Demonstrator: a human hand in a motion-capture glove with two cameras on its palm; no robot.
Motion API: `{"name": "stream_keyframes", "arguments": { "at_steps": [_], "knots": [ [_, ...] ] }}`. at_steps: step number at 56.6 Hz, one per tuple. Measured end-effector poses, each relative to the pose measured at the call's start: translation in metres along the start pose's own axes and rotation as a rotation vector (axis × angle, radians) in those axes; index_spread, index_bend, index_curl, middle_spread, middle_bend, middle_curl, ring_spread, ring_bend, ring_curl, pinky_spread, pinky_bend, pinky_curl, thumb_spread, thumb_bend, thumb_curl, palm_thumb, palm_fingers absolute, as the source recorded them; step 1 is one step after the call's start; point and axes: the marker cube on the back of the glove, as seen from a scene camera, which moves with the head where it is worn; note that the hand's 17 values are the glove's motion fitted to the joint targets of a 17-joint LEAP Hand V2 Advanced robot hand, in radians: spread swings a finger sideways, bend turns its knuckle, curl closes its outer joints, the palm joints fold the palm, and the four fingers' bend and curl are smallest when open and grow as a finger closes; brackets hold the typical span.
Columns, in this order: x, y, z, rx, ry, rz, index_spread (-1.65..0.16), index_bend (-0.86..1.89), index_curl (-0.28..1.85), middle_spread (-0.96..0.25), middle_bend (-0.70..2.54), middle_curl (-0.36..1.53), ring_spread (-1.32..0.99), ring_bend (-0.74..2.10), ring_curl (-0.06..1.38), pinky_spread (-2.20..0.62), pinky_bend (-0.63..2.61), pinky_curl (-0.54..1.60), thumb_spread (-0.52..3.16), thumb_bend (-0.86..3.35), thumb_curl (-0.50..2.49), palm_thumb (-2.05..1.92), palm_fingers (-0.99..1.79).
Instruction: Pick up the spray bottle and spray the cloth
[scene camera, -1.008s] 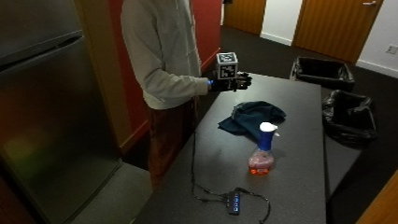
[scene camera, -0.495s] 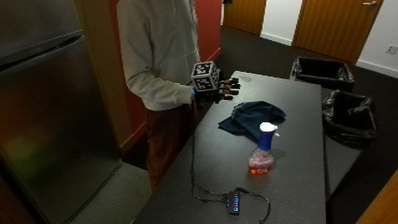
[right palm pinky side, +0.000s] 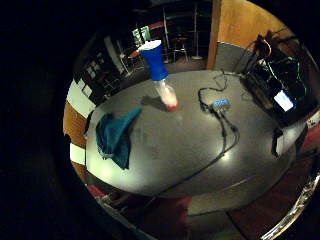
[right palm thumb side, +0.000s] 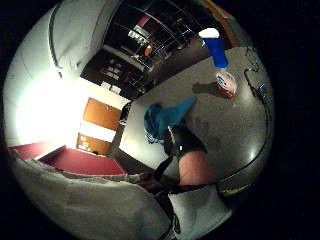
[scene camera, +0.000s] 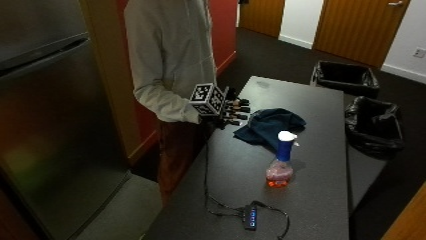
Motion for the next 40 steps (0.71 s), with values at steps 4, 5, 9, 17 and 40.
{"name": "stream_keyframes", "arguments": {
  "at_steps": [4, 5, 9, 17, 40],
  "knots": [
    [0.006, -0.004, 0.002, 0.013, -0.014, 0.016, -0.39, 0.13, 0.20, -0.06, 0.20, 0.32, -0.02, 0.37, 0.29, 0.20, 0.46, 0.36, 0.95, -0.03, 0.42, 0.72, 0.06],
    [0.007, -0.005, 0.003, 0.017, -0.015, 0.019, -0.39, 0.13, 0.20, -0.06, 0.20, 0.32, -0.02, 0.37, 0.29, 0.20, 0.46, 0.36, 0.95, -0.03, 0.42, 0.72, 0.06],
    [0.013, -0.011, 0.003, 0.034, -0.024, 0.031, -0.39, 0.13, 0.20, -0.06, 0.20, 0.32, -0.02, 0.37, 0.29, 0.20, 0.46, 0.36, 0.95, -0.03, 0.42, 0.72, 0.06],
    [0.021, -0.021, 0.008, 0.055, -0.061, 0.042, -0.38, 0.13, 0.20, -0.05, 0.20, 0.33, -0.03, 0.38, 0.29, 0.19, 0.46, 0.35, 0.95, -0.03, 0.42, 0.72, 0.08],
    [0.042, -0.051, 0.033, 0.093, -0.250, 0.167, -0.36, 0.14, 0.20, -0.07, 0.20, 0.34, -0.05, 0.39, 0.30, 0.17, 0.46, 0.35, 0.94, -0.03, 0.41, 0.69, 0.12]
  ]
}}
